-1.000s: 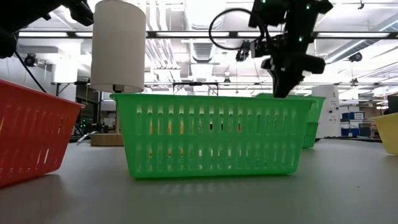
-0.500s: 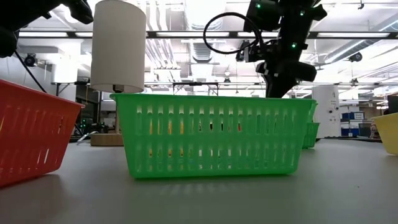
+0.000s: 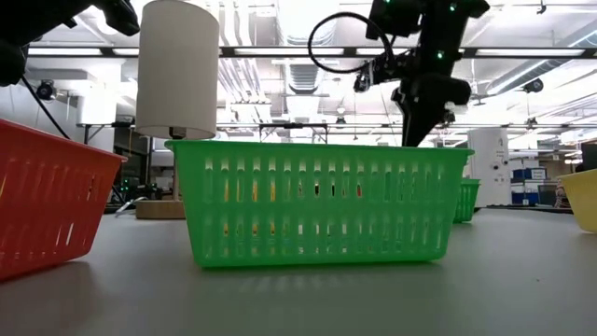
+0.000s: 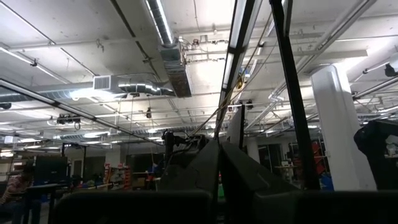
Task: Stack baskets by color
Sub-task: Stack the top right red basket on the top left red basket
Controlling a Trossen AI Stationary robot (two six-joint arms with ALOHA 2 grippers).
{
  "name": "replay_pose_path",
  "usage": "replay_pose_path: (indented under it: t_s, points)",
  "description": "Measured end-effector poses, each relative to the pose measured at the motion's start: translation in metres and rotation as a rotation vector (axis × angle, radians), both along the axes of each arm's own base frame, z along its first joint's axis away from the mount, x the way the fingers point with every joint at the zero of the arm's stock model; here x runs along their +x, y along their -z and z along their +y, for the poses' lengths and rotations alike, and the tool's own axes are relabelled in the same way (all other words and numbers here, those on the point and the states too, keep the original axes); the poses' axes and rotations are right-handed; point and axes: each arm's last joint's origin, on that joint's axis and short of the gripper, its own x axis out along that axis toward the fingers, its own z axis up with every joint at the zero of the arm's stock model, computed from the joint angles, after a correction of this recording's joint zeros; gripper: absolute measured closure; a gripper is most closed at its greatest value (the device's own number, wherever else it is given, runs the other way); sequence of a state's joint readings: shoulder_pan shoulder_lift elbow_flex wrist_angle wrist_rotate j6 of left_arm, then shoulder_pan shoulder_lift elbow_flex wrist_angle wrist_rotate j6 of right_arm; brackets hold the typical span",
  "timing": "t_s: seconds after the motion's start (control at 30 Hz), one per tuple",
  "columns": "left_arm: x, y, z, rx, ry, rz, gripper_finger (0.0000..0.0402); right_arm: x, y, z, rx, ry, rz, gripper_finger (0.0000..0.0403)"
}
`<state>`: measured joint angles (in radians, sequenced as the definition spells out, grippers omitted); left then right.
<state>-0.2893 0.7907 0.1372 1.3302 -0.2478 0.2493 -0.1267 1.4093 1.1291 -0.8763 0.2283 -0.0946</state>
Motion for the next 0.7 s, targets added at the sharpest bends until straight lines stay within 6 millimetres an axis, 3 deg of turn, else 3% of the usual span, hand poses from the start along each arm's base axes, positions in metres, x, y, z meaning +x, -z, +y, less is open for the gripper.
replay_pose_path:
  t_s: [0.17, 0.27, 0.37, 0.5, 0.7]
  points:
    - [0.0, 0.001, 0.0, 0.002, 0.0, 0.006, 0.0402, -0.001, -0.012, 0.018, 0.018, -0.041, -0.089, 0.0353]
    - [0.001, 0.002, 0.0, 0.01, -0.008, 0.013, 0.0402, -0.007, -0.014, 0.044, 0.028, -0.114, -0.207, 0.0385]
    - [0.003, 0.002, 0.0, 0.025, -0.021, 0.018, 0.0402, -0.014, -0.014, 0.075, 0.057, -0.208, -0.414, 0.0392]
    - [0.006, -0.002, -0.002, 0.019, -0.017, 0.015, 0.0402, -0.031, -0.002, 0.11, 0.08, -0.369, -0.664, 0.0393]
    - [0.025, 0.0, -0.007, -0.075, 0.068, 0.084, 0.0402, -0.066, 0.019, 0.13, 0.096, -0.441, -0.877, 0.0394]
